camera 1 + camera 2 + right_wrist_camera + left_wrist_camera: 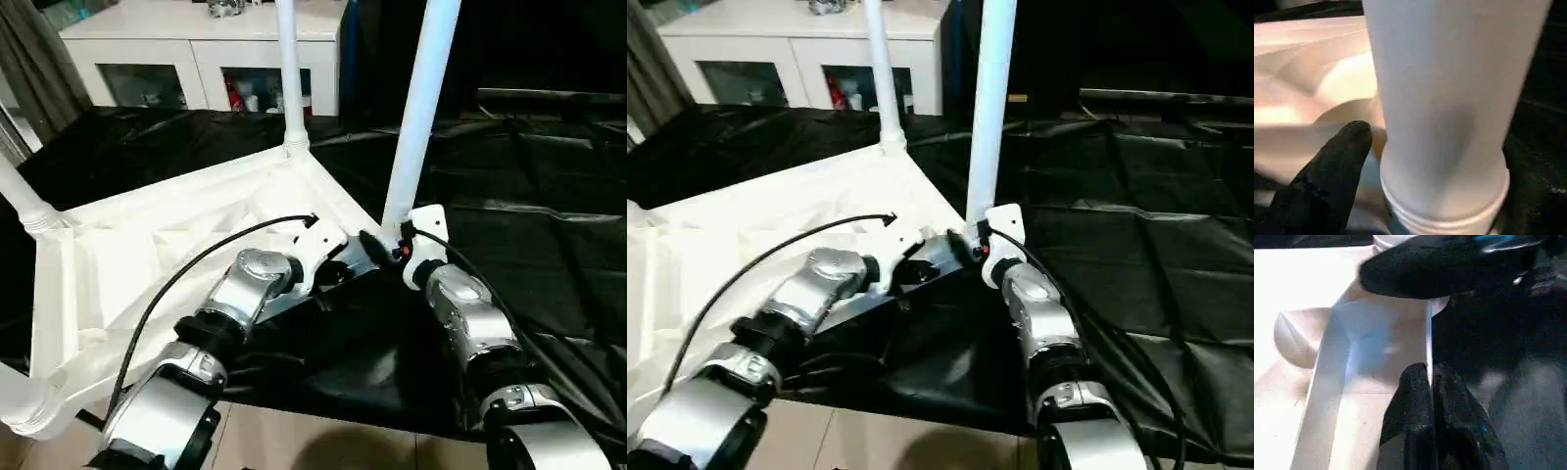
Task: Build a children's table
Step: Rotate leg to tighten
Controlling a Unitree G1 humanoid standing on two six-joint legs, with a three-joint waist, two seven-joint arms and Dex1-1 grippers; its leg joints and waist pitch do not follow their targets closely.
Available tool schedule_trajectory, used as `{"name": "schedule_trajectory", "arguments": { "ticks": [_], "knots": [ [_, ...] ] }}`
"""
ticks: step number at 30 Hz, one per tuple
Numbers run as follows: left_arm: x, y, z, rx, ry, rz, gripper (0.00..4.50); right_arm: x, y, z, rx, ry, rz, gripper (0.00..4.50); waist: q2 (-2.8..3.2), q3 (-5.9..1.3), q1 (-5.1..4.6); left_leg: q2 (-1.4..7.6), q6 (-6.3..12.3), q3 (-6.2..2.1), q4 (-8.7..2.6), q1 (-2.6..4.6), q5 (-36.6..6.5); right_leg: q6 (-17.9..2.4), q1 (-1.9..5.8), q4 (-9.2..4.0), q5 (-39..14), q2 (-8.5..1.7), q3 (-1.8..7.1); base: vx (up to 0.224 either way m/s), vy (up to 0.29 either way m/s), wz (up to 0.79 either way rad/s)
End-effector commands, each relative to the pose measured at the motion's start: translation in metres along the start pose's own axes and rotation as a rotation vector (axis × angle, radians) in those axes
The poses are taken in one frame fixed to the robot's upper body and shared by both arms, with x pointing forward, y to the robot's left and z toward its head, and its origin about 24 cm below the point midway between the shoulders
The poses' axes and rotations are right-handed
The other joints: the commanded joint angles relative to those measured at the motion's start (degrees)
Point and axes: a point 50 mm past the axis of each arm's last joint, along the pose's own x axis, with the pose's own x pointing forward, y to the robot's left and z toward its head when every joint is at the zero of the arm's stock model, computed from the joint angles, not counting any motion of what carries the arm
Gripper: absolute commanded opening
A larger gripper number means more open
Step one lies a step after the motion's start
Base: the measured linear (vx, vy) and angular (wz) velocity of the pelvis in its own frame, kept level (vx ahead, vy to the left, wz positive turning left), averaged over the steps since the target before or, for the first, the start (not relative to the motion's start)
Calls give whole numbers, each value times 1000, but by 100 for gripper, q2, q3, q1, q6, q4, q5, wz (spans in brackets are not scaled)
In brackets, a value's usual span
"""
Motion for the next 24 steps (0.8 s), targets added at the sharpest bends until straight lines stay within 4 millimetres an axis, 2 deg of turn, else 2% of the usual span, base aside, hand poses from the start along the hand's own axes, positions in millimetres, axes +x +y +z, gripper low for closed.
{"name": "schedule_trajectory", "arguments": {
  "ticks": [1, 2, 5, 6, 10, 17, 19, 22, 24],
  "knots": [
    [1, -20, 11, 73, -80, -202, 0, 0, 22, -8, -15, 31, 224, 388, -121, -354, 49, 243, 712, -142, -356, 34, -992, -1275, 301, -459, -1085, -423, 248, 0, 0, 0],
    [-1, -21, 10, 76, -77, -215, 0, -2, 21, -7, -22, 28, 233, 388, -122, -351, 60, 250, 772, -128, -350, 36, -921, -1341, 289, -452, -946, -409, 243, 0, 0, 0],
    [-5, -22, 6, 81, -58, -247, 0, -11, 16, -6, -22, 21, 284, 388, -108, -349, 91, 267, 772, -114, -350, 56, -931, -1432, 279, -434, -841, -395, 242, 0, 0, 0],
    [-11, -23, 2, 87, -44, -272, 0, -20, 11, -5, -21, 18, 338, 388, -87, -336, 93, 259, 738, -114, -363, 56, -1020, -1431, 281, -442, -959, -388, 233, 0, 0, 0],
    [-26, -24, -4, 85, -20, -330, 0, -43, -2, -4, -14, 44, 440, 388, -107, -339, 132, 284, 669, -119, -370, 70, -1117, -1377, 292, -446, -1083, -393, 241, 0, 0, 0],
    [-34, -28, -7, 84, -9, -371, 0, -56, -7, -5, -12, 79, 503, 388, -126, -329, 165, 274, 593, -117, -370, 74, -1043, -1322, 276, -462, -1255, -389, 247, 0, 0, 0],
    [-35, -29, -7, 81, -7, -379, 0, -59, -9, -5, -3, 83, 513, 354, -120, -338, 169, 280, 596, -121, -369, 74, -998, -1325, 277, -447, -1186, -390, 244, 0, 0, 0],
    [-36, -29, -7, 81, -6, -379, 0, -59, -9, -5, 0, 87, 516, 350, -130, -338, 172, 267, 621, -118, -357, 66, -935, -1336, 276, -442, -1092, -385, 239, 0, 0, 0],
    [-36, -30, -6, 80, -3, -379, 0, -60, -9, -6, 3, 95, 521, 319, -132, -343, 170, 265, 615, -117, -352, 68, -923, -1338, 281, -441, -1104, -389, 239, 0, 0, 0]
  ]
}}
